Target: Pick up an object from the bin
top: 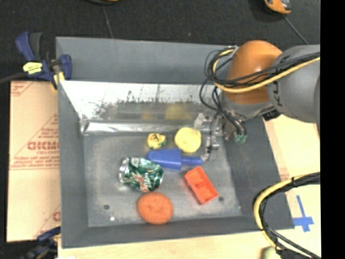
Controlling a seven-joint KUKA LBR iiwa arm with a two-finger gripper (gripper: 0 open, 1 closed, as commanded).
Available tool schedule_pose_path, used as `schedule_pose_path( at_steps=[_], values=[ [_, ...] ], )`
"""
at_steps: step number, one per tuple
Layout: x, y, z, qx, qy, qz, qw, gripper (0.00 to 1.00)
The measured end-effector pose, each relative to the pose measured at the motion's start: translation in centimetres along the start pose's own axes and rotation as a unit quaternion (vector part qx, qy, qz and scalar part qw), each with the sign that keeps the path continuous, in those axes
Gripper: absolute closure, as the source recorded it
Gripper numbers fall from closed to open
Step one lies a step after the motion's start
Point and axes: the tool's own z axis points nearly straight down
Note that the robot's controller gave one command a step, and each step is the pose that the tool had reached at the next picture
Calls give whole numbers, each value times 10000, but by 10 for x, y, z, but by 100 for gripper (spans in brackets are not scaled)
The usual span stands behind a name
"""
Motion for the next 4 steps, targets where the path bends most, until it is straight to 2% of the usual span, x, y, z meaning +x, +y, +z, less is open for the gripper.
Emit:
schedule_pose_path(
  at_steps=[1,2,3,4],
  values=[
    [-1,0,-5,4,-37,-6,10000,0],
    [-14,16,29,-2,-72,806,9967,0],
    [-8,50,48,6,-52,-1035,9946,100],
    [-8,50,48,6,-52,-1035,9946,100]
  ],
)
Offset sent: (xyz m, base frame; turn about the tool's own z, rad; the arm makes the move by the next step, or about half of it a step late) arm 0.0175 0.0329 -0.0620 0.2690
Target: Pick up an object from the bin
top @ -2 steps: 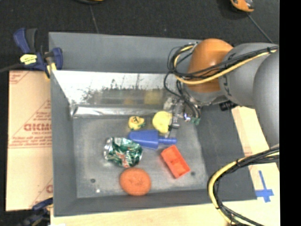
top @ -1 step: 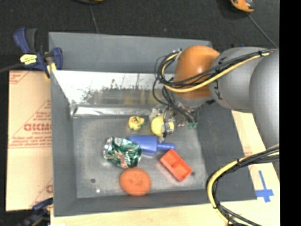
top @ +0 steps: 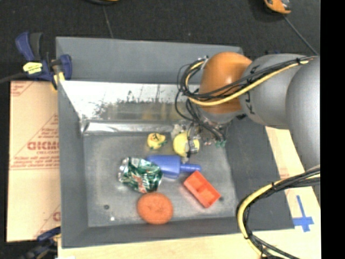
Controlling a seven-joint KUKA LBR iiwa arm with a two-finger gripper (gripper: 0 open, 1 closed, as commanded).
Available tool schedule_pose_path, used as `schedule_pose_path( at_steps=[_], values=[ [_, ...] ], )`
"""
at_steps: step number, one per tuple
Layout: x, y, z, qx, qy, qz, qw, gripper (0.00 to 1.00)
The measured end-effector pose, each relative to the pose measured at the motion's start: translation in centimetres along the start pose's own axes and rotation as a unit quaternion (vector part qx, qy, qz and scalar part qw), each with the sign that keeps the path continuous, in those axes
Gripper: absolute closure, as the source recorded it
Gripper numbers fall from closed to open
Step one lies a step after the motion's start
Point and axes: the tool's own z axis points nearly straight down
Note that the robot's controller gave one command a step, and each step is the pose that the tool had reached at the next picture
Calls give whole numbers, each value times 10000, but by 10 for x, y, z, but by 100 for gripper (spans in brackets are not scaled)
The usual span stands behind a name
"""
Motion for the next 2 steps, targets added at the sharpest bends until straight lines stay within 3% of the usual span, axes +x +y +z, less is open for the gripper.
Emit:
schedule_pose_path(
  at_steps=[1,2],
  values=[
    [-3,5,-38,-6,31,30,10000,100],
    [4,33,-107,-6,-6,228,9997,100]
  ],
)
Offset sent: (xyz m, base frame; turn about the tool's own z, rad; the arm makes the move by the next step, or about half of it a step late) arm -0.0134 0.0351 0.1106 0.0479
